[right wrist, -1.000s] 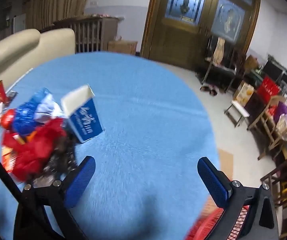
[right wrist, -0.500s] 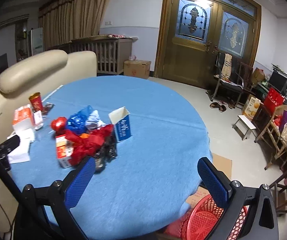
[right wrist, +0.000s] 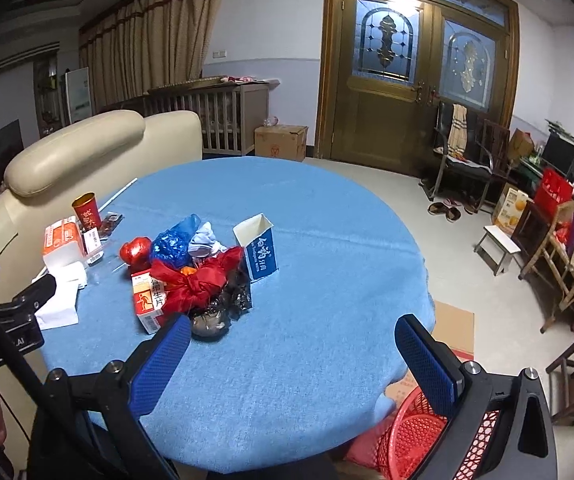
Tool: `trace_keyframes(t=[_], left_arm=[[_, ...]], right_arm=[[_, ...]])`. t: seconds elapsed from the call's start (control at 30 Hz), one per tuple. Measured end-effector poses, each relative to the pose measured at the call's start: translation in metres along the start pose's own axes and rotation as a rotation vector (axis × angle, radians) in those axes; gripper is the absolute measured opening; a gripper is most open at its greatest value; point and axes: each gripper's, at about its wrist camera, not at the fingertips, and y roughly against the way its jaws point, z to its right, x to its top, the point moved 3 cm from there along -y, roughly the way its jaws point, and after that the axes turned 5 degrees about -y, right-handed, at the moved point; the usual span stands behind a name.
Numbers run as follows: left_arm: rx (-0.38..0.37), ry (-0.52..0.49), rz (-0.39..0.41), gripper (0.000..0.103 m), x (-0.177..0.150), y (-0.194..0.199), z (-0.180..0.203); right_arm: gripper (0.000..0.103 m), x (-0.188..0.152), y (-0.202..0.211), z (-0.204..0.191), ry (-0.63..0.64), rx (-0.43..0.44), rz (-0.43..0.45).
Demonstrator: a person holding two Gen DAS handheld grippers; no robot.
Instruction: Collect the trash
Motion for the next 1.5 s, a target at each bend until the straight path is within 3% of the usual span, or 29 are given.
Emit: trace_keyframes(t=[1.5], left_arm=[[-0.031, -0.004, -0.028, 0.103, -0.009, -0.010, 0.002]], right_arm=[[0.103, -0.006, -0.021, -0.001, -0.036, 0.041, -0.052]])
